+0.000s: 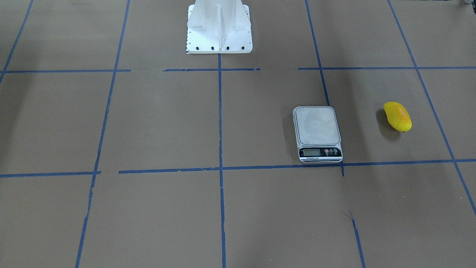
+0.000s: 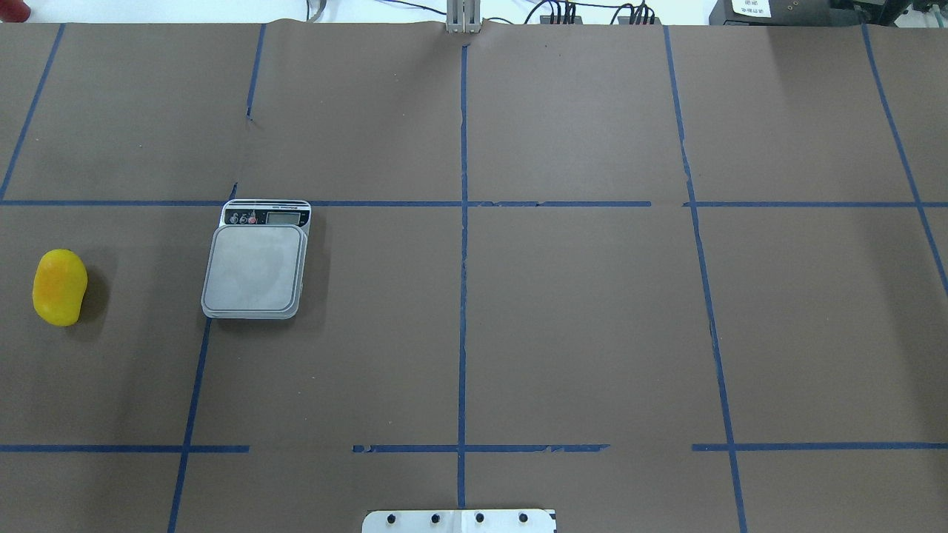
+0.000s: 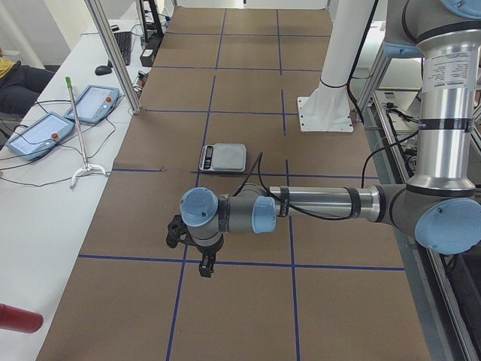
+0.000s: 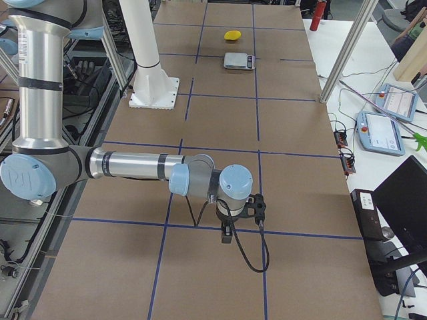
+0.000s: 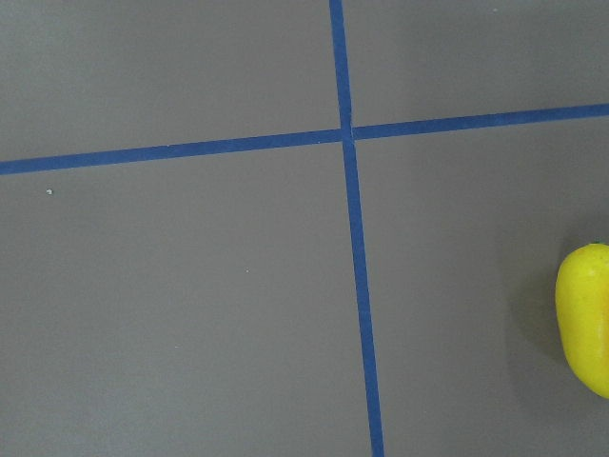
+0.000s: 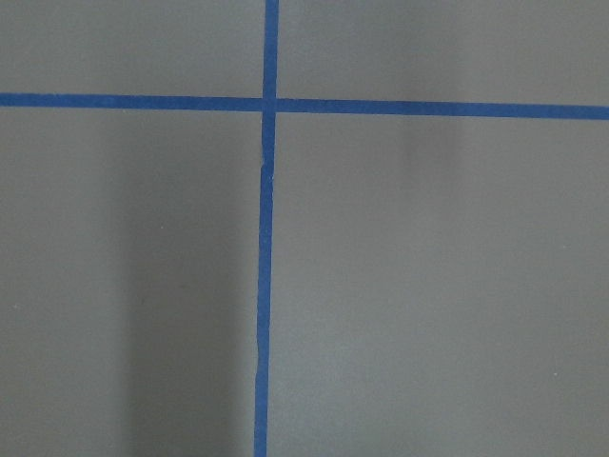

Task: Weigh mango

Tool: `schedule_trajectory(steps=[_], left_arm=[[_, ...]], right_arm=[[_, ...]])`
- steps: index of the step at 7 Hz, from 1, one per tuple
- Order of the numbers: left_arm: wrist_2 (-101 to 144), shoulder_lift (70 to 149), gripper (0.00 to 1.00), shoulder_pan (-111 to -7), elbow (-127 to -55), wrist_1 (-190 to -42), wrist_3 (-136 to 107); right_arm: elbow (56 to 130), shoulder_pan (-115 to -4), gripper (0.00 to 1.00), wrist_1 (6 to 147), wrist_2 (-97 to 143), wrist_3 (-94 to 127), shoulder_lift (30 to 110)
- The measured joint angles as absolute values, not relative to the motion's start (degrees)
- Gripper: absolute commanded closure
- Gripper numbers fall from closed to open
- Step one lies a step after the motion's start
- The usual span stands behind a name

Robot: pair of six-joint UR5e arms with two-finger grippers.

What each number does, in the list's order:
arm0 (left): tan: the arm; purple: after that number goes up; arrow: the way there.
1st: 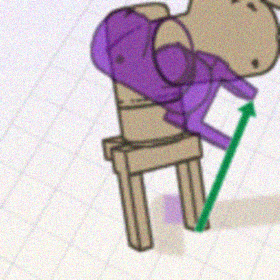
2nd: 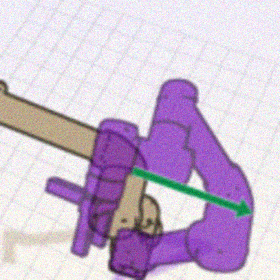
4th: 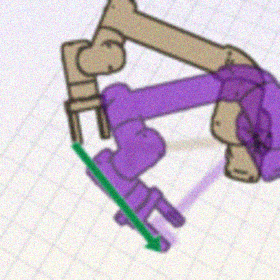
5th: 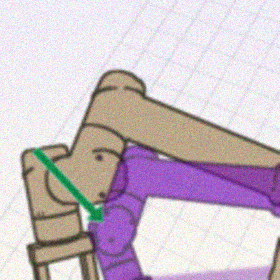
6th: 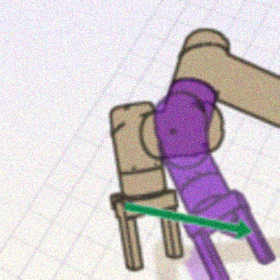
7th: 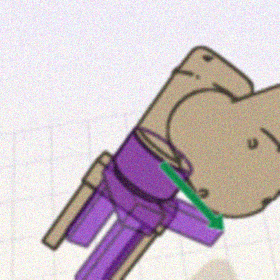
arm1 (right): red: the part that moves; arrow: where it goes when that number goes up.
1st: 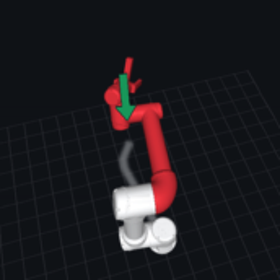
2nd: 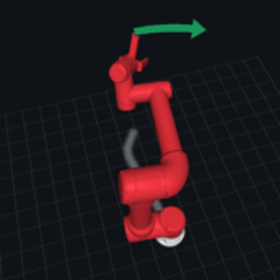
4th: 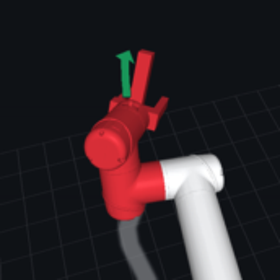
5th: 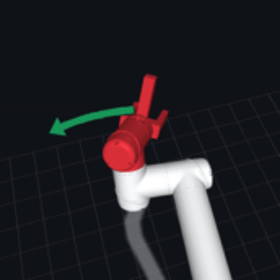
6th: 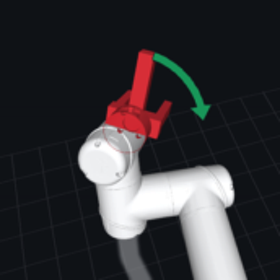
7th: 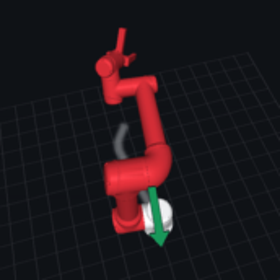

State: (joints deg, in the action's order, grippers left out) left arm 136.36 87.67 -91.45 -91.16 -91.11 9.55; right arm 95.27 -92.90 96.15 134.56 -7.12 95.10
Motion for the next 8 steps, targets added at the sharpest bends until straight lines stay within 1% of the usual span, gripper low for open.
schedule_trajectory(steps=[1,2,6,8], left_arm=[[136.1,87.7,0.0,-90.5,-89.7,-94.9,6.1],[136.1,87.7,0.0,-87.3,-88.9,-99.7,-1.2],[137.7,87.2,0.0,-70.2,-88.2,-121.5,-32.8],[137.6,87.1,0.0,-64.9,-87.4,-125.4,-38.9]], right_arm=[[95.3,-92.9,0.0,96.2,134.6,-7.1,95.1],[95.3,-92.9,0.0,96.2,134.6,-7.1,95.1],[95.3,-92.9,0.0,96.2,134.6,-7.1,95.1],[95.3,-92.9,0.0,96.2,134.6,-7.1,95.1]])
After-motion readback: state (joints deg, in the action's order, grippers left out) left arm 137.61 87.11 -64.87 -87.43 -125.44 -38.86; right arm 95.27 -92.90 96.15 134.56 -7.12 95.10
